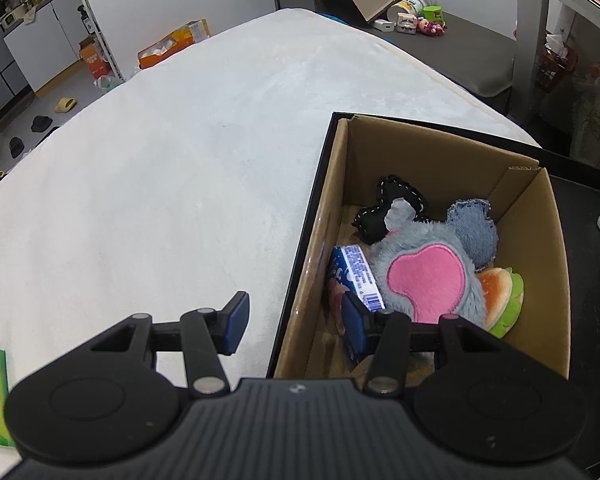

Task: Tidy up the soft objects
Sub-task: 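Move the right tool to the white tissue ball and grasp it, then carry the white tissue ball into the box and open the right tool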

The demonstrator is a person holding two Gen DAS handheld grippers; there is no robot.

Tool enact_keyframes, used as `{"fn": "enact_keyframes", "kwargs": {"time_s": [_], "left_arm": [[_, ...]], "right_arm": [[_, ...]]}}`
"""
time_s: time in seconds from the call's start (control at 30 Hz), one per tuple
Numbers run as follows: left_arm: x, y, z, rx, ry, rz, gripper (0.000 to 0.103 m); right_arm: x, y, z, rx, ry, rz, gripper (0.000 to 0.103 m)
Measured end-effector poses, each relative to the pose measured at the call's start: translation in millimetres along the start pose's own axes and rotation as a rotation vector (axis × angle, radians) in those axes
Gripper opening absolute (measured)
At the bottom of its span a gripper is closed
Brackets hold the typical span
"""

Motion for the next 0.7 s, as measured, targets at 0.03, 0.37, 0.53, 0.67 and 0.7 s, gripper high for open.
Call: {"fn": "enact_keyframes", "kwargs": {"time_s": [0.03,0.37,0.53,0.67,0.7], "left_arm": [[1,0,0,0.002,0.002,-0.001,0.049],[-2,1,4,-0.008,0.012,-0.001,0.049],[0,1,7,-0.016,0.02,-0.001,0.049],[0,0,7,-0.019,0.022,0.001,0.049],[-1,0,7,-0.018,0.022,-0.001,0.049]], "right_arm": [[-1,1,2,-0.003,0.001,-0.006,0.037],[-10,-4,27,-0.007,-0.001,-0.01,0.057],[-6,-1,42,-0.019,0.033,-0.025,0.057],[2,1,47,-0.03,0.072,-0.003,0.043],[3,1,46,-0.03,0.069,0.001,0.042]]}}
Point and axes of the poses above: each gripper's, at about its wrist camera, not at the fingertips, and z roughly the way its jaws point, y to its left, x to its underside, the point moved 10 cm from there along z, roughly the way its jaws point, and after that the axes turned 7 degrees about -y, right-handed, at the moved point
